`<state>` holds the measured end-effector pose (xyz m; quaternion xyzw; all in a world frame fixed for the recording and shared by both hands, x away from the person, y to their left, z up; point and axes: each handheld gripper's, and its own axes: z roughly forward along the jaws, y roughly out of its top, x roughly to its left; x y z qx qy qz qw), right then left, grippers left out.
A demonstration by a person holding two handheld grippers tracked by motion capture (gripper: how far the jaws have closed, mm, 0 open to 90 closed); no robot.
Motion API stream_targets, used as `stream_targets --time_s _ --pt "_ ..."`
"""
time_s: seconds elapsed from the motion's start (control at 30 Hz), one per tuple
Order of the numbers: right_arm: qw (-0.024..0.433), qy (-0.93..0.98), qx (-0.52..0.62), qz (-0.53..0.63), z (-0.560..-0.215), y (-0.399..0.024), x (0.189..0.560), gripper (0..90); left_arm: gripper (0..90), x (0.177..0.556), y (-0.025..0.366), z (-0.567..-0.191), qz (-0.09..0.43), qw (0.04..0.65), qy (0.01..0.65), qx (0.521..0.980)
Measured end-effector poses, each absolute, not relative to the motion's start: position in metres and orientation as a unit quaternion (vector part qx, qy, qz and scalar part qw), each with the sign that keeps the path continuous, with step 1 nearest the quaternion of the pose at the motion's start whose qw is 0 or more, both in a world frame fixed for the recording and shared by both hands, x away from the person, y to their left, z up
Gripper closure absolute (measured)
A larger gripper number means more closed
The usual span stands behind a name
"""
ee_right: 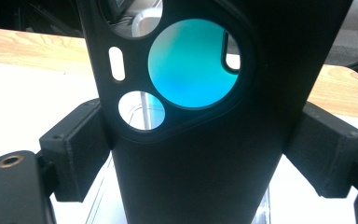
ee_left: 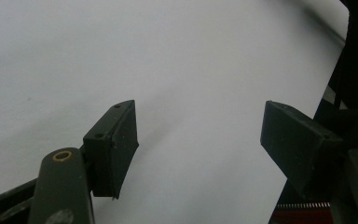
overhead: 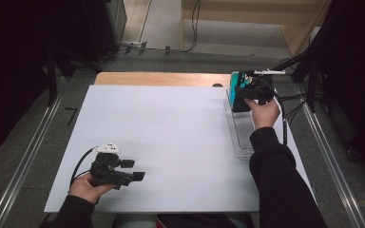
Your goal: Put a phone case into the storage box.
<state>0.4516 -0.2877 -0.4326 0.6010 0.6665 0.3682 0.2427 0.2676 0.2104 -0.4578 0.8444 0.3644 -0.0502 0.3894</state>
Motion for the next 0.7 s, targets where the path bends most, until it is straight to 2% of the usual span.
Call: stream_targets --time_s 0.5,0.7 --pt "0.239 0.655 0.619 0.361 -0.451 -0.279 0.465 11.3 27.5 0.268 0.211 -0.459 -0.051 0.391 0.364 0.844" --pt "0.254 0.658 0.608 0.364 -0.453 -0.275 0.470 11.2 27.5 0.268 0.210 -0.459 -0.052 0.391 0.364 0.844"
